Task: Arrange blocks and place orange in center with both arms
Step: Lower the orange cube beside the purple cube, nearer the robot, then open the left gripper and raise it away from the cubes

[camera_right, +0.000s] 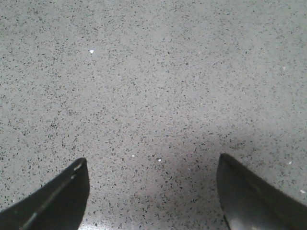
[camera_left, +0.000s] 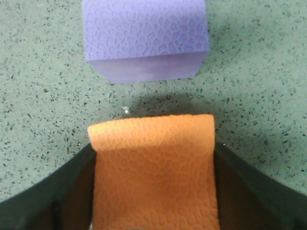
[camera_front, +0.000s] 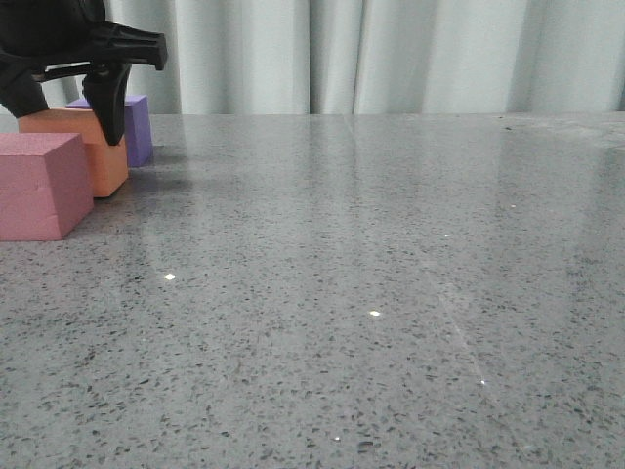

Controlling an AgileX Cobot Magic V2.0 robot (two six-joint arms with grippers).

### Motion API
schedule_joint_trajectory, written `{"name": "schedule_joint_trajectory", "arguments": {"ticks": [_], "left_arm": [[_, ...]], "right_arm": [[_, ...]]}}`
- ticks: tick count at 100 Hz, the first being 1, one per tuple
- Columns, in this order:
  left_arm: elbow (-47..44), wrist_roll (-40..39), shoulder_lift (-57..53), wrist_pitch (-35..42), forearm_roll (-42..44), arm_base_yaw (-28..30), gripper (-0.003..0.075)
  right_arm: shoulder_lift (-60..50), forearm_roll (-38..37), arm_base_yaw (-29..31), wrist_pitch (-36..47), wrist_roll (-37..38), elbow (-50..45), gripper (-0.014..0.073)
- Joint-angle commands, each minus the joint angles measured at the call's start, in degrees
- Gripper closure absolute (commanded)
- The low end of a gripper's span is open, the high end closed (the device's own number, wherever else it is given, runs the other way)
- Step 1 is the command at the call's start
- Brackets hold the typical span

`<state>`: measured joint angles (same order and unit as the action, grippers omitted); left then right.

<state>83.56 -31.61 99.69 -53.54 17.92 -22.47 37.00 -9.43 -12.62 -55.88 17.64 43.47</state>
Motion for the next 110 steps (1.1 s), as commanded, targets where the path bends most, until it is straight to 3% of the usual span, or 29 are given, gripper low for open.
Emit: {"name": "schedule_joint_trajectory", "arguments": {"ticks": [1,42,110], "left_arm": [[1.3,-0.1,-2.7,2.4,0.4,0.3,0.0269],[1.3,0.2,-3.1,2.5,0.4,0.3,0.0179],[5.7,0.6,-8.7,-2.9,2.0,0.3,0.0183]], "right_arm": [[0.0,-0.8,0.3,2.7,-0.5,1.3,0.0045],[0.0,-0.8,0.3,2.7,-0.5,1.3,0.0045],[0.0,-0.8,0.3,2.7,-0.5,1.3,0.0045]]}}
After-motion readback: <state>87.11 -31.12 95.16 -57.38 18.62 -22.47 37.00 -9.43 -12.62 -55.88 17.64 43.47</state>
